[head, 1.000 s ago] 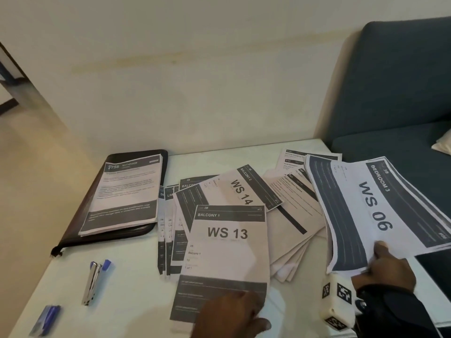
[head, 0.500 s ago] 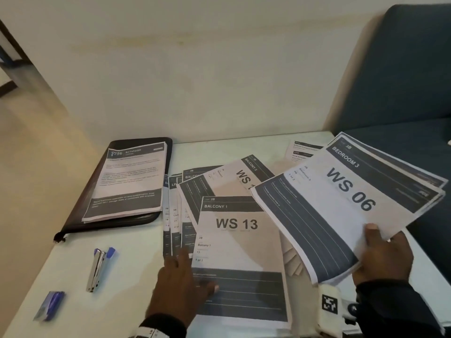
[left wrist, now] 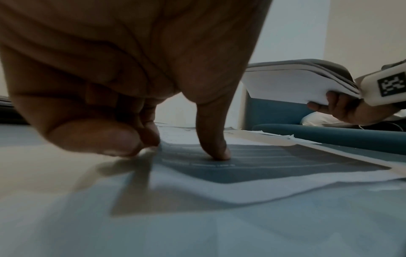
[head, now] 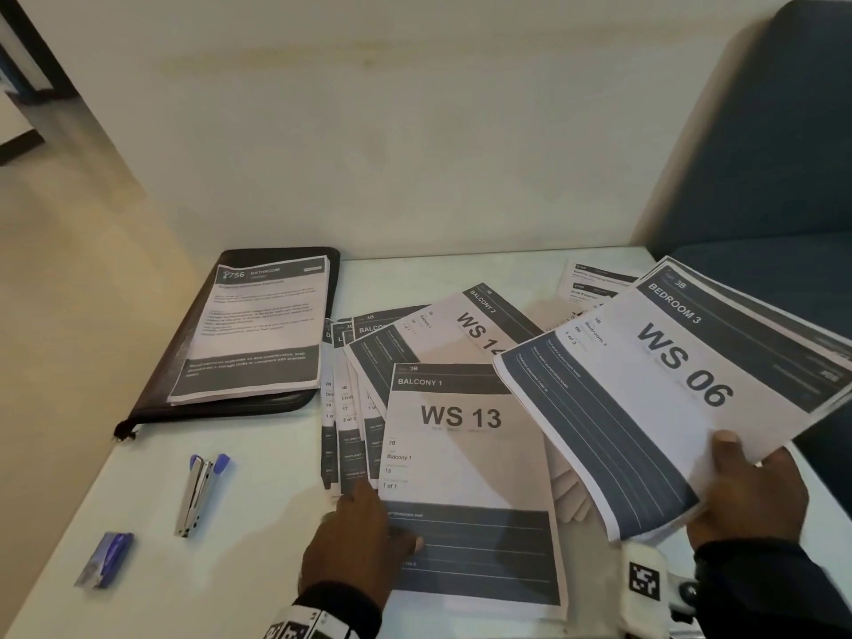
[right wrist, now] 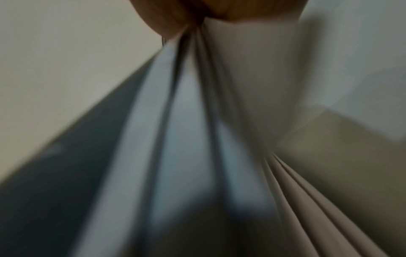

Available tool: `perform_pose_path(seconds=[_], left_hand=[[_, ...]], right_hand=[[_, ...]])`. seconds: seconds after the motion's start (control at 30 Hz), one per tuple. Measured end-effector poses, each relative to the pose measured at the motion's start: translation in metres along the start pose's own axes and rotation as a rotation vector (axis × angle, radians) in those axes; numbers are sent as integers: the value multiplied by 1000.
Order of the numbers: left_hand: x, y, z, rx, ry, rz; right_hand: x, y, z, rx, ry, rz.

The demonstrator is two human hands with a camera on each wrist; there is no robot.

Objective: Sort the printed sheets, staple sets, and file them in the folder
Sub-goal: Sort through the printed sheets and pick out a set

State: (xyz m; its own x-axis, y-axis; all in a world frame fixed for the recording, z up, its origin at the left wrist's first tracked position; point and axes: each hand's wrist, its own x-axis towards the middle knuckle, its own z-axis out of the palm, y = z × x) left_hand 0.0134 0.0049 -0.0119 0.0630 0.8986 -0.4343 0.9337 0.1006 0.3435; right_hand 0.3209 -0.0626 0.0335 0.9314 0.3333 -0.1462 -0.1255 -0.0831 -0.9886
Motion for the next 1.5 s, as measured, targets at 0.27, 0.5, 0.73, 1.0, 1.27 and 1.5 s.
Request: perform_pose_path(seconds=[0.27, 0.5, 0.73, 1.0, 1.27, 1.5], left_hand=[[-1, -2, -15, -137, -17, 115], [6, 8, -37, -799, -211, 90], [20, -6, -38, -1208, -319, -86], [29, -20, -29, -969, -449, 21], [23, -18, -32, -891, -260, 250], [14, -17, -48, -865, -103, 458]], right_hand=[[2, 8, 3, -15, -35, -5], [-8, 28, 24, -99, -301, -19], [-27, 49, 41, -218, -561, 42], [-46, 51, 55, -445, -794, 35], [-64, 43, 62, -376, -696, -74], [-69, 15, 59, 279, -866, 245]])
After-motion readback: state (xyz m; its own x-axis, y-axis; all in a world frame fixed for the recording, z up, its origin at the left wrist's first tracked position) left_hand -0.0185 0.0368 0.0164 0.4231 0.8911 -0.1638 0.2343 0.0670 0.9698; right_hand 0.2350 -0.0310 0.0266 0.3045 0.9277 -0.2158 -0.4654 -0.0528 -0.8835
